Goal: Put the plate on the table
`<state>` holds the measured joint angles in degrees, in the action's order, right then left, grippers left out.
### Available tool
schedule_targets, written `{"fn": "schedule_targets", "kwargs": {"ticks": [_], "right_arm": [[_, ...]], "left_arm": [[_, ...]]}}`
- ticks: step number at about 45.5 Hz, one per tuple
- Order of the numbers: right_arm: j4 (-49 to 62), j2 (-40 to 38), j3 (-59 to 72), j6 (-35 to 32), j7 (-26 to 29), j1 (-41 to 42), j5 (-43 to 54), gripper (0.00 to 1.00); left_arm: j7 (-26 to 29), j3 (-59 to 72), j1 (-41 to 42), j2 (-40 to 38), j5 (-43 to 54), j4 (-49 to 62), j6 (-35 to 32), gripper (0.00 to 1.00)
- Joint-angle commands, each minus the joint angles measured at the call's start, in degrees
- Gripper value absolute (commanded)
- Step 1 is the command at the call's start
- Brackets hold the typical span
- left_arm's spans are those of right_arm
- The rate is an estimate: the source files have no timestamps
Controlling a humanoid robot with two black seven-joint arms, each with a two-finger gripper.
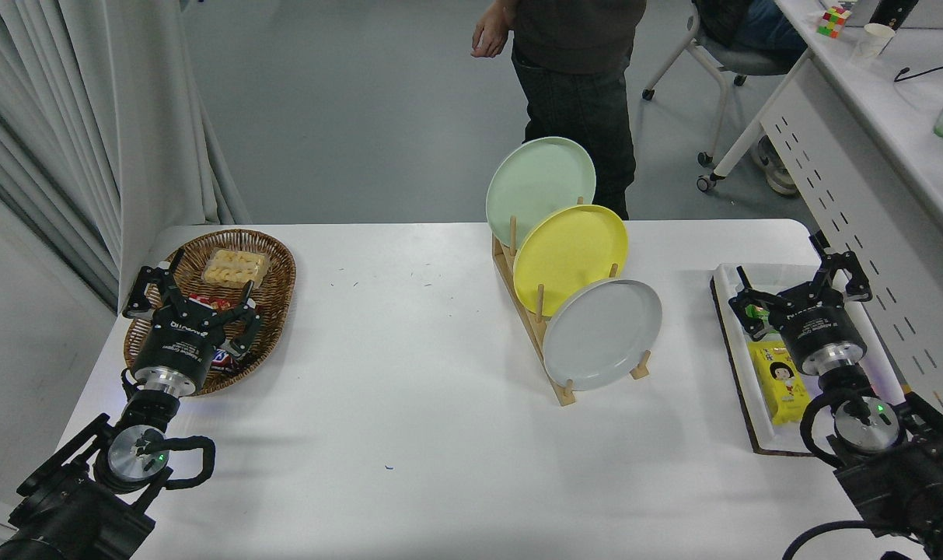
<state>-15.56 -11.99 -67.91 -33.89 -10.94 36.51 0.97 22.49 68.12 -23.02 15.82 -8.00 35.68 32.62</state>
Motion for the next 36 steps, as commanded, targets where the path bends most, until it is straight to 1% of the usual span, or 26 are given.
{"fn": "schedule_targets", "kwargs": {"ticks": [1, 22, 29, 36], "right_arm": [[0.0, 0.0, 0.1, 0.0, 0.0, 0.0, 0.0, 1.00], [0.3, 0.1, 0.0, 0.0, 0.0, -0.4, 0.0, 1.00], [0.4, -0.3, -0.1, 0.0, 0.0, -2.8, 0.0, 1.00], [0.3, -1.7, -0.2, 0.1, 0.0, -3.2, 0.0, 1.00]], "left_arm": [[-0.1, 0.0, 0.0, 0.0, 0.0, 0.0, 0.0, 0.98], [0.0, 0.0, 0.0, 0.0, 0.0, 0.0, 0.0, 0.98], [0.0, 0.0, 0.0, 0.0, 0.0, 0.0, 0.0, 0.98], [0.0, 0.0, 0.0, 0.0, 0.0, 0.0, 0.0, 0.98]]}}
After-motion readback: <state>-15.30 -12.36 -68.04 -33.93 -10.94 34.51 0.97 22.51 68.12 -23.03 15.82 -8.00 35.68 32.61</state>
